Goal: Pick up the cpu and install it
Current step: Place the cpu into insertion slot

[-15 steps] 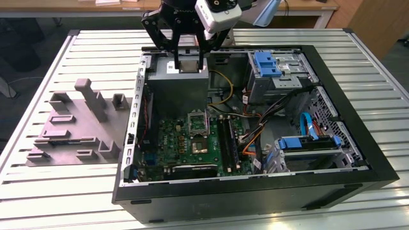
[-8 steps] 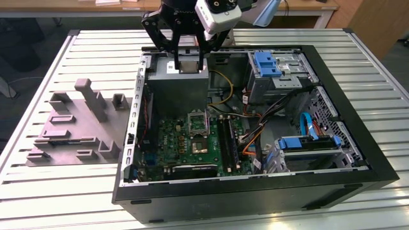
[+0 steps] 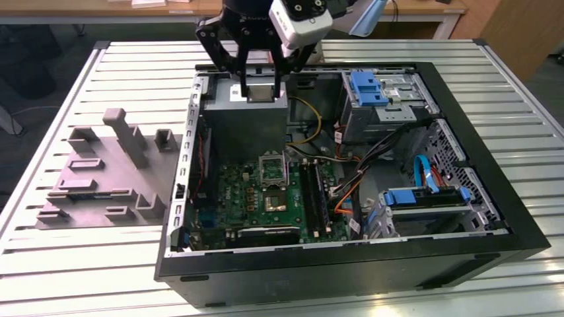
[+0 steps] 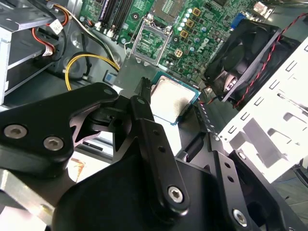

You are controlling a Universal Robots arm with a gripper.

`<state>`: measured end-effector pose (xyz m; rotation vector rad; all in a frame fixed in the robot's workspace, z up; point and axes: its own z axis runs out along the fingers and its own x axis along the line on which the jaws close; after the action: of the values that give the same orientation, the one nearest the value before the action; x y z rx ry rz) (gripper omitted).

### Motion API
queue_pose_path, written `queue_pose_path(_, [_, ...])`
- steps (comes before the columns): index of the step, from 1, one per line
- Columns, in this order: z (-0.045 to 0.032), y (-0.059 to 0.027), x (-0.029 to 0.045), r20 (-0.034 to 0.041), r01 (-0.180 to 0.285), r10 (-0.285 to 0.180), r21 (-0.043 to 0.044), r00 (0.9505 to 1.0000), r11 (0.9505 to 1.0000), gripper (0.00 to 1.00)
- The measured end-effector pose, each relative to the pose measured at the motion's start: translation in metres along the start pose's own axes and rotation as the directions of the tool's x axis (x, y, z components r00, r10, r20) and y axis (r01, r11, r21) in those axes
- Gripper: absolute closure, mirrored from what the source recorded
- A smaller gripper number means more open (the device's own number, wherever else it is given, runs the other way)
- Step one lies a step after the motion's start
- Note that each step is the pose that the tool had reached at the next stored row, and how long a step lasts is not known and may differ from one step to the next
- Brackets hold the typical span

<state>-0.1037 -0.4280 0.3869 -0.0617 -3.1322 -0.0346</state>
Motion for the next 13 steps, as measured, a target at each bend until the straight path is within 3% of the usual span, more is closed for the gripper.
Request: queue_pose_path(13, [0.0132,-0.0006,-0.0001,0.0001,0.000,0.000,0.0001,1.0000,1.0000,0.53])
